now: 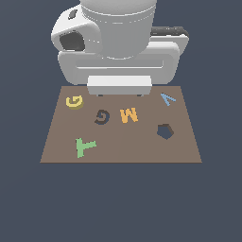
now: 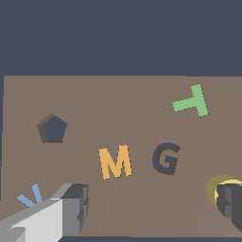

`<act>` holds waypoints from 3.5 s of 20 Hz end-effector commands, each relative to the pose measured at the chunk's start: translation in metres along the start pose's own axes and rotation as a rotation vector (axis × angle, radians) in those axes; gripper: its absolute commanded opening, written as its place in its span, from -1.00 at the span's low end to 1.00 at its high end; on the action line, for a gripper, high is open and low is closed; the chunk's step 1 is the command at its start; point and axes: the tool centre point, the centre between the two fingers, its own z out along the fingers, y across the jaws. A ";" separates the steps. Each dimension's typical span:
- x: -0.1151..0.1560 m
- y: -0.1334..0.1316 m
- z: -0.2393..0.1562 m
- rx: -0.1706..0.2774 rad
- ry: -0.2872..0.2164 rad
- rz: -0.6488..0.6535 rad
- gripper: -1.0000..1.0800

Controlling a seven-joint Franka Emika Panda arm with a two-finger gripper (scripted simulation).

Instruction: Insert a designated object into the corresponding slot on a board.

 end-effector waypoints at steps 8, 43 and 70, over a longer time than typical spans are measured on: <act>0.002 0.006 0.004 -0.001 0.000 0.045 0.92; -0.059 0.160 0.116 -0.020 -0.015 1.280 0.92; -0.077 0.167 0.148 -0.019 -0.018 1.406 -1.00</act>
